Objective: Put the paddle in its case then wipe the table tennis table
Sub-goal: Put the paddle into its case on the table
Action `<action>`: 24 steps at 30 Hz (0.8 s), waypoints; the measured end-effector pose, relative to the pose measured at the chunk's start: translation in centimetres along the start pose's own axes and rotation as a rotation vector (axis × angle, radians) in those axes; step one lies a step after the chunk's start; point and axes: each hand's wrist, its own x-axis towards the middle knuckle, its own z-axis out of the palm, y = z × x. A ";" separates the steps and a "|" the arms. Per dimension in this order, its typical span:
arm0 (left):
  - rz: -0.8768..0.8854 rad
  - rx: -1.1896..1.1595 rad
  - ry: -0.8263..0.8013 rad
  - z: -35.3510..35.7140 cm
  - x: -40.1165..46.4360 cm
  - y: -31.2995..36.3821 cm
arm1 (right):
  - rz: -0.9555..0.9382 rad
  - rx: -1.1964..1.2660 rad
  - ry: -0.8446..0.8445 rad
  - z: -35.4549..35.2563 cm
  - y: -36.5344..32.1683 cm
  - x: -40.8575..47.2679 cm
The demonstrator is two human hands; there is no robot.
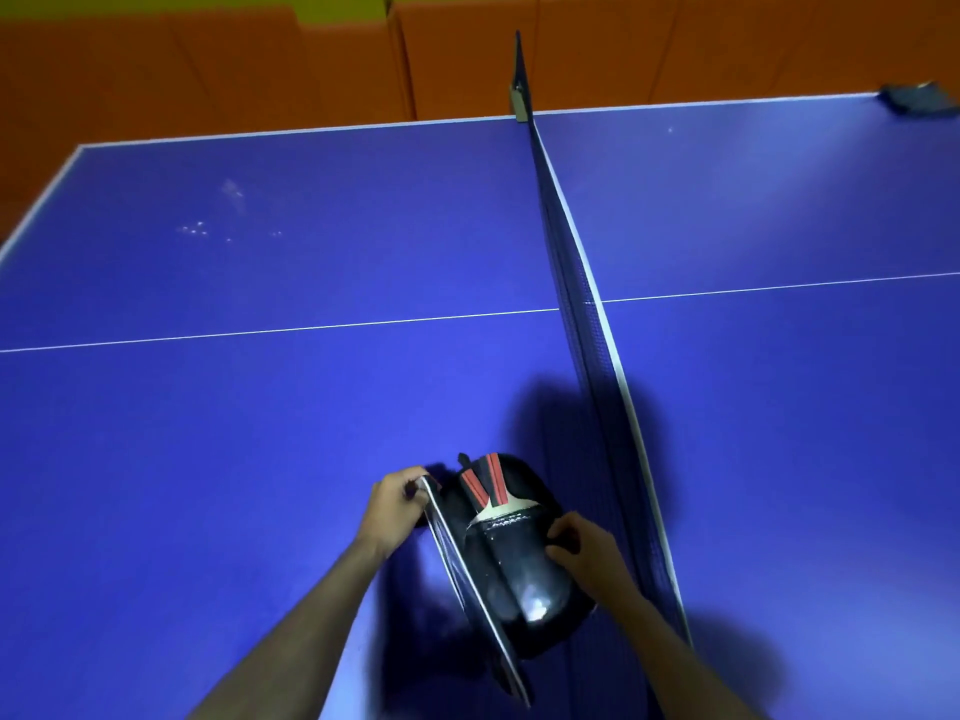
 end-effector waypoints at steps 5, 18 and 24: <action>-0.016 -0.083 0.044 0.9 0.0 1.8 | -0.015 -0.012 0.138 -1.0 0.6 0.6; -0.573 -0.495 0.096 5.9 -6.3 1.1 | 0.175 0.207 -0.081 -1.0 1.0 1.8; -0.740 -0.595 -0.021 8.5 -9.3 2.2 | 0.174 0.148 -0.002 0.2 0.4 -0.1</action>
